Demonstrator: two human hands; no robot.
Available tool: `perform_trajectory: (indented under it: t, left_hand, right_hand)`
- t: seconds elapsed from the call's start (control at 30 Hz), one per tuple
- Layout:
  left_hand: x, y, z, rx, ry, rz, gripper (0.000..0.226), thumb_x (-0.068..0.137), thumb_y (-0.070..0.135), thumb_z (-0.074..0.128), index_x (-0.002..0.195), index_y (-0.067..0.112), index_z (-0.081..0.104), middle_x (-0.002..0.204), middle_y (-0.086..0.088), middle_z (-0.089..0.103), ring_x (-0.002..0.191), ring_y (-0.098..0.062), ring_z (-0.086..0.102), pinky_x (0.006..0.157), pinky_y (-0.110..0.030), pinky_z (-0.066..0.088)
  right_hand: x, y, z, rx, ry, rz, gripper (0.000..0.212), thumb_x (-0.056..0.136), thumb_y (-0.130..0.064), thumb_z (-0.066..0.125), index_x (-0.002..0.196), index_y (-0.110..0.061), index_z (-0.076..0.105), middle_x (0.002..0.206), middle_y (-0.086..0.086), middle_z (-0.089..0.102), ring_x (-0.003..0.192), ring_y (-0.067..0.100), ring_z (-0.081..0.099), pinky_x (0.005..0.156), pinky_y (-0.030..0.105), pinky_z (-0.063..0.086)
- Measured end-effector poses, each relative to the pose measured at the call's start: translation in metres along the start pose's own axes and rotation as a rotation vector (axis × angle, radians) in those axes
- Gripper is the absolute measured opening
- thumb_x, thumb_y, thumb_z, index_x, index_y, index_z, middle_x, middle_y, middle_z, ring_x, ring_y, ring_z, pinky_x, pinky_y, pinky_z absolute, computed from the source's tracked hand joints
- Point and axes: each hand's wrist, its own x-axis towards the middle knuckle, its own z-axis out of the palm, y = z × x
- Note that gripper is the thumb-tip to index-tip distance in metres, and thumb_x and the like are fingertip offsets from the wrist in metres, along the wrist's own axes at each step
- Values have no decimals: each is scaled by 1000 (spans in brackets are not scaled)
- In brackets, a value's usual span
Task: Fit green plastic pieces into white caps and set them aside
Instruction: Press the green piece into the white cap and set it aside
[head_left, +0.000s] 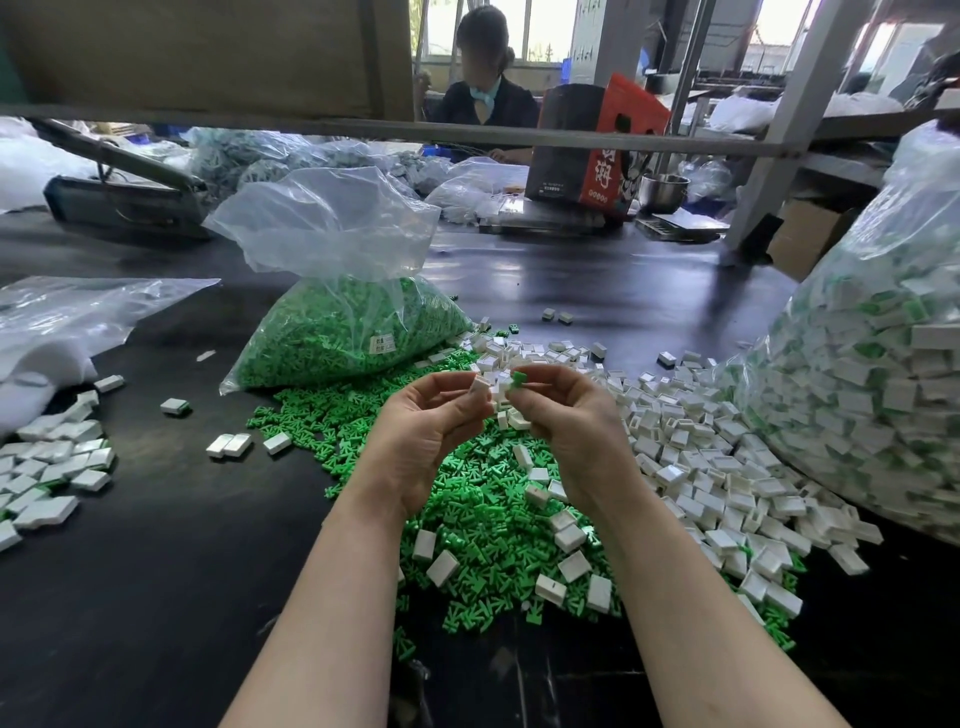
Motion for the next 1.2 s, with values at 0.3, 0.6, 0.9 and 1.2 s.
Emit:
perform_trajectory:
  t: [0.3,0.6,0.9,1.2]
  left_hand:
    - [-1,-2,2,36,-18,15,31,65,14,76,94,8,67,89,-12,75,79,-19,74,63,-22,57]
    - [-3,-1,4,85,-3,36,20,65,14,78,84,12,78,85,-11,75,74,-17,72,63,-20,56]
    - [-6,0,5,158,9,68,20,64,16,80,83,15,80,88,-12,76,79,-20,72,68,-22,57]
    - [-7,-1,5,288,15,164,16,65,20,80,81,20,80,85,-9,76,76,-18,72,68,-21,55]
  right_hand:
    - [2,3,-3,45,-25,-34,15,90,2,63,90,-11,72,81,6,72,65,9,57,55,17,44]
    - [3,7,-6,-60,12,-142,15,83,-5,74,98,-7,70,87,3,74,77,9,69,70,18,52]
    - [2,7,-5,-89,25,-170,11,80,-2,76,89,-7,71,83,5,72,76,12,68,72,20,54]
    - [1,5,-4,-144,-19,-164,8,80,1,76,85,-5,72,76,3,72,70,10,68,69,18,53]
